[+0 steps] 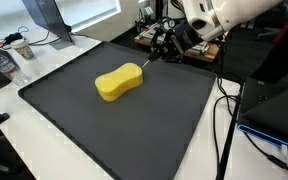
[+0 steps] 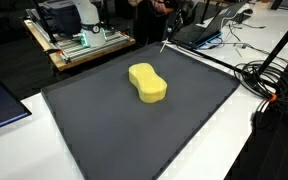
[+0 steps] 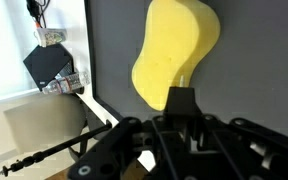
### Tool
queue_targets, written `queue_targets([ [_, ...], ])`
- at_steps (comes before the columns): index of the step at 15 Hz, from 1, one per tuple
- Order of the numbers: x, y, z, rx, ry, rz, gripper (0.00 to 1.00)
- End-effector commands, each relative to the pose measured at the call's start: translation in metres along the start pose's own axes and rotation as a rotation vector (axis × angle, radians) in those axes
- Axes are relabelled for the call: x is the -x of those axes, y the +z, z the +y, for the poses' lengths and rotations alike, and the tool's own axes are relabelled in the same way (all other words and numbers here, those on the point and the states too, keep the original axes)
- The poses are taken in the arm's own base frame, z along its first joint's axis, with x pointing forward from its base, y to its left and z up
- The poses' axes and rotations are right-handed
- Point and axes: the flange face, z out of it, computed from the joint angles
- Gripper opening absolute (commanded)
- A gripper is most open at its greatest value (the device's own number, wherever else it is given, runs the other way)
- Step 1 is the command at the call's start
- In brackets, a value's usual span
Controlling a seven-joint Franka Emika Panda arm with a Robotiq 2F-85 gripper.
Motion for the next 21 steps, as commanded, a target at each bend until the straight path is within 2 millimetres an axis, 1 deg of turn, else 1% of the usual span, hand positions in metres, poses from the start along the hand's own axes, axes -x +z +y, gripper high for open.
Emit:
queue_targets([
  [1, -0.021, 0.002, -0.022, 0.054, -0.010, -0.036, 0.04],
  [2, -0.024, 0.004, -0.025, 0.036, -0.021, -0.060, 0.04],
  [4, -0.032, 0.014, -0.025, 0.019, -0.019, -0.100, 0.04],
  [5, -0.036, 0.019, -0.021, 0.000, -0.010, -0.119, 0.04],
  [7, -0.044, 0.027, -0.007, -0.057, -0.006, -0.161, 0.04],
  [10, -0.055, 0.041, 0.024, -0.146, 0.007, -0.234, 0.04],
  [12, -0.062, 0.054, 0.048, -0.221, 0.023, -0.267, 0.04],
  [16, -0.084, 0.078, 0.097, -0.386, 0.112, -0.234, 0.04],
  [18, -0.094, 0.093, 0.120, -0.443, 0.141, -0.224, 0.04],
  [21, -0.103, 0.115, 0.149, -0.500, 0.177, -0.240, 0.04],
])
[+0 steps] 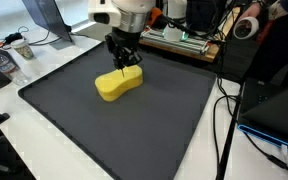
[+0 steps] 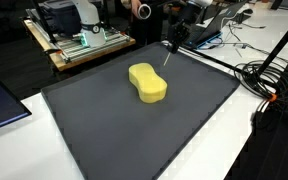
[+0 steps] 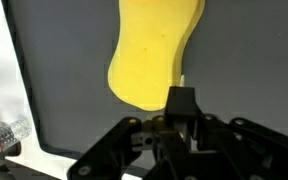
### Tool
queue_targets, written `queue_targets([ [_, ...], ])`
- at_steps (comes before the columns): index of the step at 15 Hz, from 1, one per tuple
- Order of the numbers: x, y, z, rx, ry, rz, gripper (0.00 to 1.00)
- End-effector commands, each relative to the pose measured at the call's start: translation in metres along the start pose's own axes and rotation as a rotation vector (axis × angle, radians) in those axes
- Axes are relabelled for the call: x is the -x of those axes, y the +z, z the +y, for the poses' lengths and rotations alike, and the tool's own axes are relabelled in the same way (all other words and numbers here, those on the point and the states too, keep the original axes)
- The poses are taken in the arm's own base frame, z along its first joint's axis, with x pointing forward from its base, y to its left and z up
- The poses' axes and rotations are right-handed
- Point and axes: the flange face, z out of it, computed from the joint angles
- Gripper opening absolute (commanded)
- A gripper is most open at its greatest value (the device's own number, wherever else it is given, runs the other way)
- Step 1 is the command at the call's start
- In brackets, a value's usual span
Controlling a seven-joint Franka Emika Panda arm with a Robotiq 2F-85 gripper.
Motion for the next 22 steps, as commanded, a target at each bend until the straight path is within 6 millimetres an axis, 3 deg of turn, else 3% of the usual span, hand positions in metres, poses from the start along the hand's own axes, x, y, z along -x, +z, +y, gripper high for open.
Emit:
queue_targets([
  [1, -0.015, 0.000, 0.035, -0.092, 0.024, -0.017, 0.04],
  [6, -0.033, 0.005, 0.082, -0.202, 0.087, -0.043, 0.04],
  [7, -0.028, 0.011, 0.068, -0.147, 0.073, -0.044, 0.16],
  [9, -0.033, 0.011, 0.080, -0.168, 0.089, -0.047, 0.16],
  [14, -0.033, 0.010, 0.080, -0.173, 0.090, -0.046, 0.16],
  [15, -0.033, 0.010, 0.080, -0.173, 0.090, -0.046, 0.04],
  [22, -0.061, 0.032, 0.121, -0.304, 0.167, -0.136, 0.04],
])
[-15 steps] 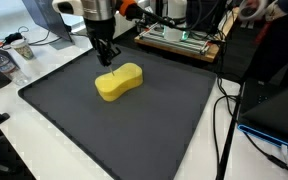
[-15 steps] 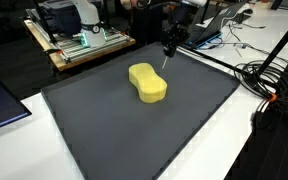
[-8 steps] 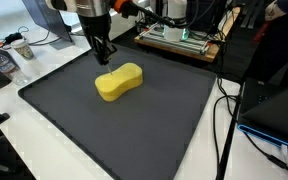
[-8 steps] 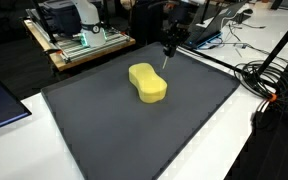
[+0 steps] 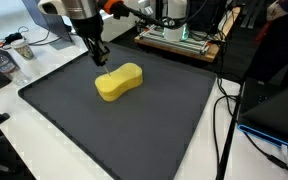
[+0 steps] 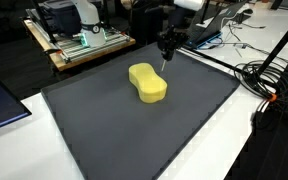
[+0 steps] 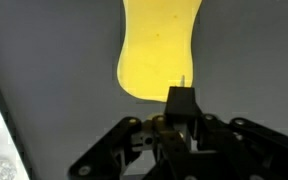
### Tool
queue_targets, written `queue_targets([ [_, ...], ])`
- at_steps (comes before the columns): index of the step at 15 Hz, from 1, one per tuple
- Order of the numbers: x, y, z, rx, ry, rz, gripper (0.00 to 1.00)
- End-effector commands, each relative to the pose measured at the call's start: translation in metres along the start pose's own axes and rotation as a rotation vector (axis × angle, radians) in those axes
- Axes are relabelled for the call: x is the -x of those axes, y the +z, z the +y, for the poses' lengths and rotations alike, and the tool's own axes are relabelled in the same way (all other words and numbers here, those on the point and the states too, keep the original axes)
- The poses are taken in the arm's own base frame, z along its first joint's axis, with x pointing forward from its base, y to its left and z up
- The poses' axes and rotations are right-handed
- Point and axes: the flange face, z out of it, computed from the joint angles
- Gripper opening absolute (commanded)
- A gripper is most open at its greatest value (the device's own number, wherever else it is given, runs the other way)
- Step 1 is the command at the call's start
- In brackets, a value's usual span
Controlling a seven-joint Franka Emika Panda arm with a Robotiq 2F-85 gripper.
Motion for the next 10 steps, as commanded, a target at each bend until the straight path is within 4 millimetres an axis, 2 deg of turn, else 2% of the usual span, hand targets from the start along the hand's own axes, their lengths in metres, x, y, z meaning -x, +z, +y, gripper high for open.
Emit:
queue_targets([
  [1, -0.022, 0.000, 0.026, -0.092, 0.038, -0.048, 0.04],
  [6, -0.037, 0.008, 0.076, -0.213, 0.111, -0.082, 0.04],
  [10, -0.036, 0.018, 0.123, -0.295, 0.184, -0.089, 0.04],
])
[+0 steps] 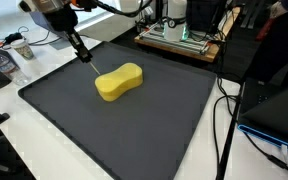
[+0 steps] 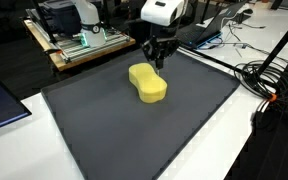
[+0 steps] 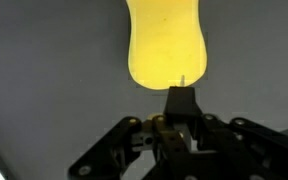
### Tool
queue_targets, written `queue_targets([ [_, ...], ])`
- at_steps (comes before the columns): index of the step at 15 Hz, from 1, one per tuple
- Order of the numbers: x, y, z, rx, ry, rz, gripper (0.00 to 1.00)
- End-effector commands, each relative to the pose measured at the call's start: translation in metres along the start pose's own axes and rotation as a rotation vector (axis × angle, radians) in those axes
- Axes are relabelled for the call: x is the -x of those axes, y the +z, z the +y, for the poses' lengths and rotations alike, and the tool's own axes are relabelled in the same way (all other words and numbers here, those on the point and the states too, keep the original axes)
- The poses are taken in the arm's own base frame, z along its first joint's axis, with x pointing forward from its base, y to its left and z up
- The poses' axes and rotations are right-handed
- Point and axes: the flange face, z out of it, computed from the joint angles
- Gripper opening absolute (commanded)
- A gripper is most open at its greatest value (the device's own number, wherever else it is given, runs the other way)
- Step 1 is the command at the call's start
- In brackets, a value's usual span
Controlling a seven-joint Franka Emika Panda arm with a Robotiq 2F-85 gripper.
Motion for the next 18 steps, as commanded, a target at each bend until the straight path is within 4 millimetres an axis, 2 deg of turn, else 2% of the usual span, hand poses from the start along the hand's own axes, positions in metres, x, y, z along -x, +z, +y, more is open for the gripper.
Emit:
queue_targets([
  [1, -0.005, -0.004, 0.039, -0.086, 0.053, -0.010, 0.04],
  [5, -0.009, 0.008, 0.084, -0.191, 0.108, -0.008, 0.04],
  [10, -0.004, 0.035, 0.134, -0.337, 0.152, 0.025, 0.04],
  [14, 0.014, 0.052, 0.177, -0.458, 0.173, 0.060, 0.04],
  [18, 0.040, 0.068, 0.213, -0.558, 0.176, 0.071, 0.04],
])
